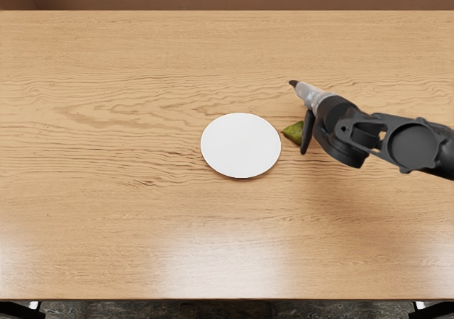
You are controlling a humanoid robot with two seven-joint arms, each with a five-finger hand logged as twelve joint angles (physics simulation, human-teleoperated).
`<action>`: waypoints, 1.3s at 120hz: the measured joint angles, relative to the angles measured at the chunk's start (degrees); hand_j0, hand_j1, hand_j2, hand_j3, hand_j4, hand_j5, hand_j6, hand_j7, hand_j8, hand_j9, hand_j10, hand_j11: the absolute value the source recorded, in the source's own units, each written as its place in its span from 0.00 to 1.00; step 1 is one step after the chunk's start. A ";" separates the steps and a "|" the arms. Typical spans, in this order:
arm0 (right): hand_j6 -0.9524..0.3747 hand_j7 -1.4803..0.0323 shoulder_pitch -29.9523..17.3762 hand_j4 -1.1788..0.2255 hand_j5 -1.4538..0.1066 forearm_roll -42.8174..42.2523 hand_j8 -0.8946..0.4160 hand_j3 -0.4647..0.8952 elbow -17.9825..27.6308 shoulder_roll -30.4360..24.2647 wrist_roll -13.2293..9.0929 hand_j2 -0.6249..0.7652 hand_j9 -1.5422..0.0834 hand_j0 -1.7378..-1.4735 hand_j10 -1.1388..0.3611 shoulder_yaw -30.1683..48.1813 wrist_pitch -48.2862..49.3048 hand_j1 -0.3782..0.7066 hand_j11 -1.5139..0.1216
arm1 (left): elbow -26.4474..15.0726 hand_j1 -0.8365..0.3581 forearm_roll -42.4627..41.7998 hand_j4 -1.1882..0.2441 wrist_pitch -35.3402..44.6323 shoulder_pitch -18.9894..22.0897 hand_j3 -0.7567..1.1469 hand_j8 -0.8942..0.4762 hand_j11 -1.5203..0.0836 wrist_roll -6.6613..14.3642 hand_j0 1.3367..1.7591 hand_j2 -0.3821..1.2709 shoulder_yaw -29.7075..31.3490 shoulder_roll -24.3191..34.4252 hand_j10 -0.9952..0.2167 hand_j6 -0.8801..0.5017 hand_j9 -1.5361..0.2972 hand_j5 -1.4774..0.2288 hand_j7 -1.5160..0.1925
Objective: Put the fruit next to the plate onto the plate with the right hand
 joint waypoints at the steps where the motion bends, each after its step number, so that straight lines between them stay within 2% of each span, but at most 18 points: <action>1: 0.72 0.98 -0.06 0.84 0.93 -0.02 0.68 0.34 -0.26 0.22 0.03 0.45 0.95 0.30 0.76 -0.02 -0.13 0.03 0.93 | 0.00 0.97 0.00 0.82 0.00 0.00 0.40 0.64 0.93 0.00 0.76 0.23 0.00 0.00 0.81 0.62 0.82 0.85 0.87; 18: 0.71 0.97 -1.46 0.83 0.93 -0.18 0.67 0.34 -4.13 2.78 0.54 0.45 0.94 0.30 0.75 -0.19 -1.38 0.03 0.92 | 0.00 0.97 0.00 0.82 0.00 0.00 0.40 0.64 0.93 0.00 0.76 0.23 0.00 0.00 0.81 0.62 0.82 0.85 0.87; 36: 0.66 0.91 -1.95 0.78 0.87 -0.12 0.62 0.34 -5.53 3.74 0.71 0.44 0.89 0.30 0.71 0.01 -1.71 0.11 0.86 | 0.00 0.97 0.00 0.82 0.00 0.00 0.40 0.64 0.93 0.00 0.76 0.23 0.00 0.00 0.81 0.62 0.82 0.85 0.87; 96: 0.51 0.75 -1.43 0.65 0.71 0.80 0.48 0.34 -5.88 3.11 0.69 0.43 0.73 0.30 0.58 0.13 -1.18 0.30 0.71 | 0.00 0.97 0.00 0.82 0.00 0.00 0.40 0.64 0.93 0.00 0.76 0.23 0.00 0.00 0.81 0.62 0.82 0.85 0.87; 144: 0.38 0.60 -1.48 0.52 0.56 3.22 0.34 0.34 -5.84 3.25 0.71 0.39 0.59 0.30 0.46 0.38 0.21 0.51 0.57 | 0.00 0.97 0.00 0.82 0.00 0.00 0.40 0.64 0.93 0.00 0.76 0.23 0.00 0.00 0.81 0.62 0.82 0.85 0.87; 156: 0.35 0.56 -1.42 0.49 0.53 3.36 0.37 0.34 -5.81 3.15 0.70 0.41 0.56 0.30 0.43 0.42 0.72 0.55 0.54 | 0.00 0.97 0.00 0.82 0.00 0.00 0.40 0.64 0.93 0.00 0.76 0.23 0.00 0.00 0.81 0.62 0.82 0.85 0.87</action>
